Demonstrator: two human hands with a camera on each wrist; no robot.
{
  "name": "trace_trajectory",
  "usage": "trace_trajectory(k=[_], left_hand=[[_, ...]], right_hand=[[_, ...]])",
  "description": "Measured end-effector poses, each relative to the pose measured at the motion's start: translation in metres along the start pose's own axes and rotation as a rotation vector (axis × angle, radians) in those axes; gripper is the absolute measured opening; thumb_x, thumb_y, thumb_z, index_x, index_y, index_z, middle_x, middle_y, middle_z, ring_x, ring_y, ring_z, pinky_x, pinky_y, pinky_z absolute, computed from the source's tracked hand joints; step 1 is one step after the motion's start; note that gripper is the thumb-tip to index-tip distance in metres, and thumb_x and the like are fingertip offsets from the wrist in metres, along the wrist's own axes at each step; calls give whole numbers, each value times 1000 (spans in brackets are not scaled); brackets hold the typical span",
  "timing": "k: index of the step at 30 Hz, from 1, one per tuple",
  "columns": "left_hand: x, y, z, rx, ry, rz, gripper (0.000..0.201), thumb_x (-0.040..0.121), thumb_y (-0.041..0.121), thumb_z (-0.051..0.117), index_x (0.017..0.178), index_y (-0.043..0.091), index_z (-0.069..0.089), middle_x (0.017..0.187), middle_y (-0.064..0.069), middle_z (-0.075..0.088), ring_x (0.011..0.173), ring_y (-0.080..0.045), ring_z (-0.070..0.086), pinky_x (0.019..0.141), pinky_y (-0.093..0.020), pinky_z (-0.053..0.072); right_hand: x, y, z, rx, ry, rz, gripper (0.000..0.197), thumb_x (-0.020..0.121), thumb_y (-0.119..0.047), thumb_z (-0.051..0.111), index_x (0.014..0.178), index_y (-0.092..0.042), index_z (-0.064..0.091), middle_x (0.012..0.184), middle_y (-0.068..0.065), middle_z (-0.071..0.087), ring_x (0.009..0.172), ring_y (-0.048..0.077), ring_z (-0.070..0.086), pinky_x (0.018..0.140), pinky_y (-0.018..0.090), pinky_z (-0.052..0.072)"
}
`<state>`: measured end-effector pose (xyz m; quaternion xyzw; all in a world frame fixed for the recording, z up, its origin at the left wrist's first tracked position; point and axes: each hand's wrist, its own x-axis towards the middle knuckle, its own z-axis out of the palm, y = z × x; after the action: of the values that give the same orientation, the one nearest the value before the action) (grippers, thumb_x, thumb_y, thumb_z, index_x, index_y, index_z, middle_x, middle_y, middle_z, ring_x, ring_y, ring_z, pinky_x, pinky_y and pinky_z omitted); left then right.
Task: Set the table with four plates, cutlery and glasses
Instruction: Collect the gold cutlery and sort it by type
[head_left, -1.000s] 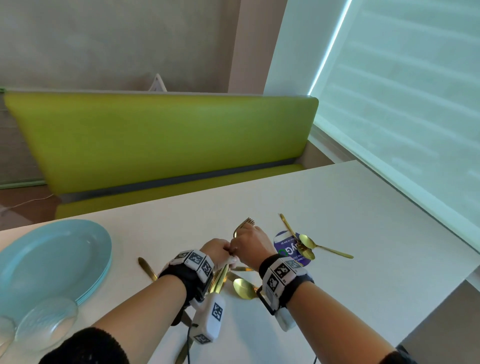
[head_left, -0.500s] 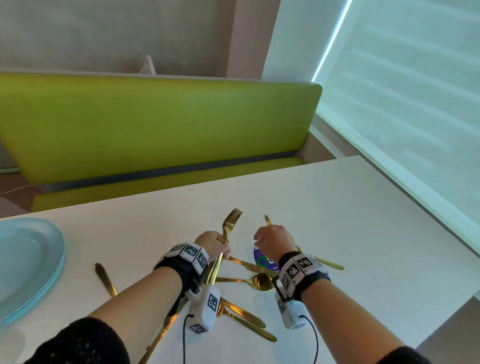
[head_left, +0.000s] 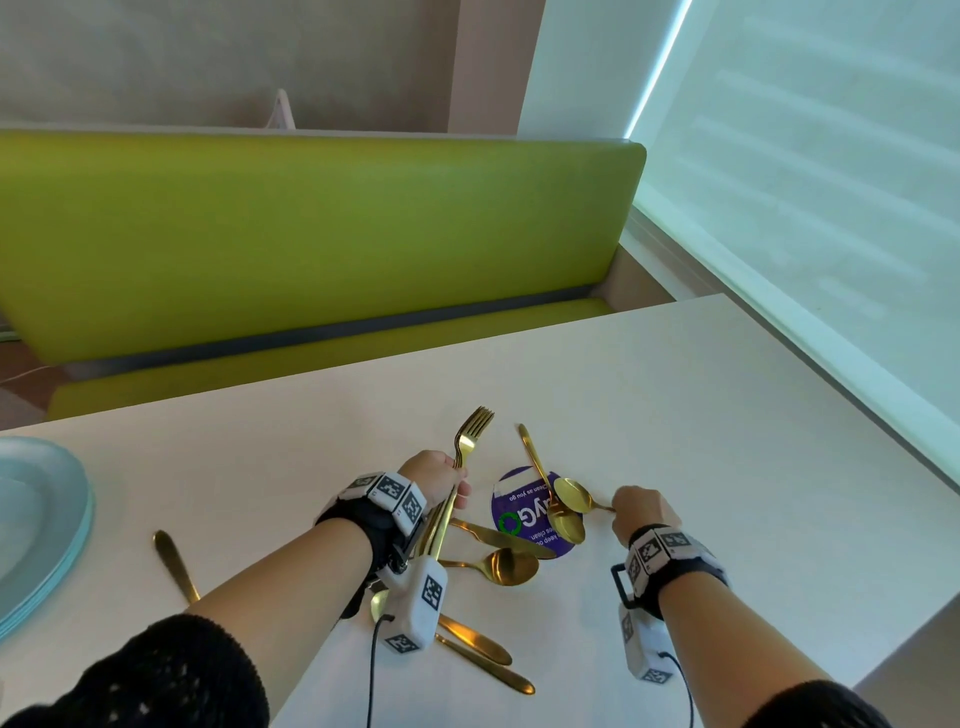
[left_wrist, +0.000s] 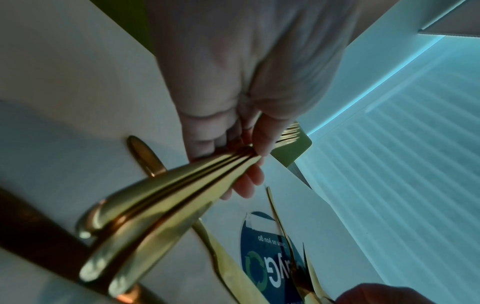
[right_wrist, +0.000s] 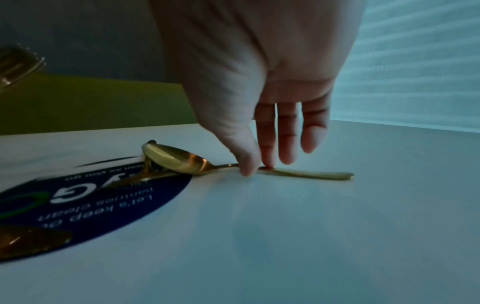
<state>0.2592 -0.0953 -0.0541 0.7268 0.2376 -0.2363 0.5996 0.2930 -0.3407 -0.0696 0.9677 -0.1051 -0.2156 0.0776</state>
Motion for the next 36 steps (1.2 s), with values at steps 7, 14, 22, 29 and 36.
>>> trace_trajectory(k=[7, 14, 22, 29, 36], left_hand=[[5, 2, 11, 40, -14, 11, 19, 97, 13, 46, 80, 16, 53, 76, -2, 62, 70, -17, 61, 79, -36, 54], [8, 5, 13, 30, 15, 37, 19, 96, 13, 49, 78, 15, 56, 75, -1, 63, 71, -18, 62, 82, -38, 55], [6, 8, 8, -63, 26, 54, 11, 96, 15, 50, 92, 9, 58, 78, -2, 64, 69, -15, 63, 74, -29, 55], [-3, 7, -2, -95, 2, 62, 15, 96, 17, 50, 85, 10, 57, 77, -2, 63, 64, -13, 63, 62, -30, 55], [-9, 0, -14, 0, 10, 71, 17, 92, 28, 56, 80, 19, 61, 89, -11, 66, 102, -37, 67, 90, -52, 54]], right_hand=[[8, -1, 7, -52, 27, -19, 38, 92, -3, 37, 119, -15, 61, 120, 6, 62, 111, 24, 60, 86, 31, 49], [5, -10, -16, 125, 42, -51, 23, 94, -16, 47, 111, -16, 62, 113, 7, 65, 103, 24, 63, 82, 31, 50], [-18, -59, -59, 923, -257, -346, 15, 88, -17, 65, 74, -18, 59, 76, 0, 63, 55, 10, 53, 53, 19, 45], [-38, -94, -42, 1128, -526, -357, 20, 89, -15, 64, 74, -15, 52, 76, 2, 66, 38, 3, 47, 45, 17, 37], [-47, -108, -38, 1140, -543, -382, 19, 91, -15, 62, 74, -15, 53, 74, 2, 65, 36, 2, 47, 41, 16, 35]])
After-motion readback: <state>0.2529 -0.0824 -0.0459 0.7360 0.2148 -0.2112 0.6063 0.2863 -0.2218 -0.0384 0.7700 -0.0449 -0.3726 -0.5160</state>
